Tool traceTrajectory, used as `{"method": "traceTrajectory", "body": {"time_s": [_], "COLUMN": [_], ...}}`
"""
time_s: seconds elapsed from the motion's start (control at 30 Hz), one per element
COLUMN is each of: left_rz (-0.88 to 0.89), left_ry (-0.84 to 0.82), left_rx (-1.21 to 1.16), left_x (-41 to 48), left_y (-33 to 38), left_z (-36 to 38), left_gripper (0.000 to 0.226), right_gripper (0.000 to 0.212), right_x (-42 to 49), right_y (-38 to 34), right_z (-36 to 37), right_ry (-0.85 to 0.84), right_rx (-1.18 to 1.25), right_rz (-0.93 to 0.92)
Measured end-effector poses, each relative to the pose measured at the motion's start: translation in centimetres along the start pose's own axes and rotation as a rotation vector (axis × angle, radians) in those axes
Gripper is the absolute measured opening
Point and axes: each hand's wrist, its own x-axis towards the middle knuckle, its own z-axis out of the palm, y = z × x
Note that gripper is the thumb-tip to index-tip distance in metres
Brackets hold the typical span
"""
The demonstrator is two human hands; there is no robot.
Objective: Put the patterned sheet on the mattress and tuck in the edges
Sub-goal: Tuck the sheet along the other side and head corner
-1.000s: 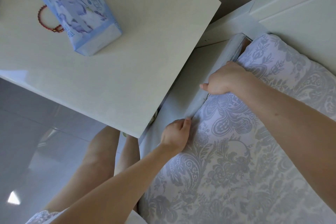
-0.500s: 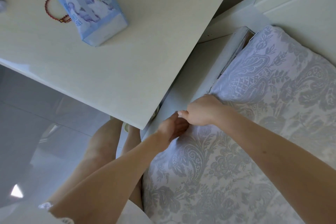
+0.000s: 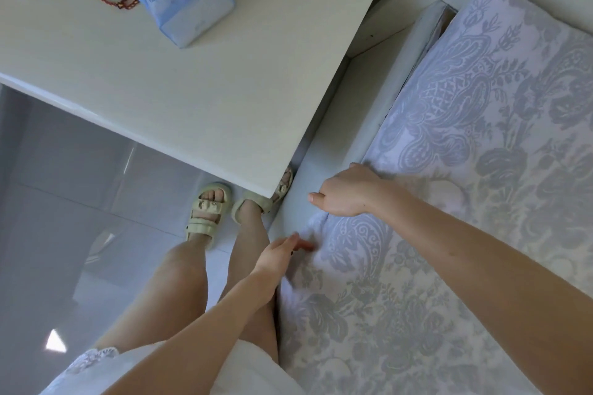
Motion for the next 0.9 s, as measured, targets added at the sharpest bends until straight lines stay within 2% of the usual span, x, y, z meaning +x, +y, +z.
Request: {"method": "traceTrajectory", "body": {"time_s": [0.17,0.37,0.47,0.6,0.73,0.9], "left_rz": [0.026,0.114,0.094,0.092,0.144,0.044], "left_ry": [-0.020,-0.020,-0.044,-0.082,-0.109,-0.335], "left_rx": [-0.059,-0.074,-0.111,-0.199,-0.177,-0.096], "left_x": [0.3,0.0,-0.4,-0.2,-0.1,0.5], "left_y": [-1.6,-3.0,-3.6,-4.4,-5.0,-4.3], "left_z": [0.4,0.0,0.6,1.0,1.4,3.0], "left_gripper": [0.038,0.031,0.026,0.032,0.035,0.056], "right_gripper": [0.054,0.055,0.058,0.060,0.066,0.075], "right_x": [-0.1,0.2,0.5,0.8,0.3,0.3], "right_y": [-2.0,-3.0,-3.8,-4.0,-3.4,-3.7], "right_z": [1.5,1.4,1.8,2.3,3.3,3.2], "right_ry": [0.041,-0.090,-0.147,-0.184,-0.217,-0.289], "right_rx": [-0.037,-0.072,-0.133,-0.199,-0.297,-0.247], "right_rz": [0.005,0.133,0.154,0.165,0.152,0.255]}}
